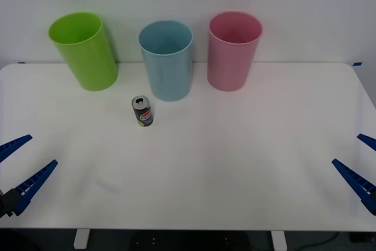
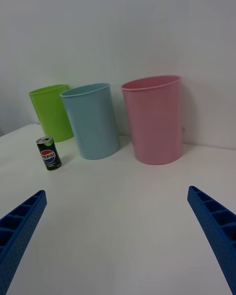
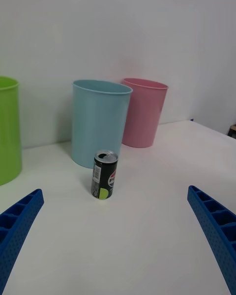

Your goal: Grasp the object on the table and drop it into the matching bin: aluminum can to the light blue bin, PET bottle to the pink bin.

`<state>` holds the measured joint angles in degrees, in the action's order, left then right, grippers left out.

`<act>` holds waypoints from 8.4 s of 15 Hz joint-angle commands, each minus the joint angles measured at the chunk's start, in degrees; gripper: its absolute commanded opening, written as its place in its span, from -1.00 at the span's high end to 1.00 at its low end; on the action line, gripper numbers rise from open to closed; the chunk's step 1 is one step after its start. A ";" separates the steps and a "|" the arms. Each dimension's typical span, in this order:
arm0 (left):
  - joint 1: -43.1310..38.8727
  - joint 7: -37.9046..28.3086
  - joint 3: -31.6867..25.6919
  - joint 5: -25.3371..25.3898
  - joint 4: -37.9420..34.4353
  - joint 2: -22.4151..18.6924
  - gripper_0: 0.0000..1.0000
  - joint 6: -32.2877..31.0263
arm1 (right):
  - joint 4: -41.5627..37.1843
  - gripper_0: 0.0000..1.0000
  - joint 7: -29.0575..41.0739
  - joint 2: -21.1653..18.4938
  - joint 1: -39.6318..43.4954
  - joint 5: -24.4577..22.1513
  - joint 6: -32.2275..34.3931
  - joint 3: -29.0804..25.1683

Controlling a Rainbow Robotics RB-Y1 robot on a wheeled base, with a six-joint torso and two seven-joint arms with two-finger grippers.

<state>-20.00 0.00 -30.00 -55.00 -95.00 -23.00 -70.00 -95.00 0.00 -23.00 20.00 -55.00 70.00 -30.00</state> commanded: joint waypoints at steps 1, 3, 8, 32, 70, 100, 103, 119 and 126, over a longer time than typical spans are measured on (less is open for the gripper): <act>0.00 0.00 0.00 0.00 0.00 0.00 -1.00 0.00 | 0.00 -1.00 0.00 0.00 0.00 0.00 0.00 0.00; -0.39 0.44 -0.23 -0.37 0.87 1.38 -1.00 0.39 | 0.00 -1.00 0.00 0.00 0.00 0.00 0.00 0.00; -0.65 1.58 0.64 -0.81 0.96 1.38 -1.00 1.88 | 0.00 -1.00 0.00 0.00 0.00 0.00 0.00 0.00; 20.44 15.03 12.69 -10.83 25.83 6.56 -1.00 15.07 | 0.00 -1.00 0.00 0.00 0.00 0.00 0.00 0.00; 44.70 20.74 14.36 -19.79 47.80 18.43 -0.69 33.09 | 0.00 -1.00 0.00 0.00 0.00 0.00 0.00 0.00; 33.36 8.26 16.64 -9.69 25.65 7.88 1.00 25.00 | 0.00 -1.00 0.00 0.00 0.00 0.00 0.00 0.00; 31.95 3.52 15.67 -9.16 20.47 6.30 1.00 25.00 | 0.00 -1.00 0.00 0.00 0.00 0.00 0.00 0.00; 43.12 -12.22 15.85 -15.14 14.32 2.52 1.00 24.56 | 0.00 -1.00 0.00 0.00 0.00 0.00 0.00 0.00; 52.70 -20.04 15.85 -27.62 19.06 5.07 1.00 24.91 | 0.00 -1.00 0.00 0.00 0.00 0.00 0.00 0.00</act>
<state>31.39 -20.24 -14.15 -81.28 -77.30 -18.35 -45.13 -95.00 0.00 -23.00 20.00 -55.00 70.00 -30.00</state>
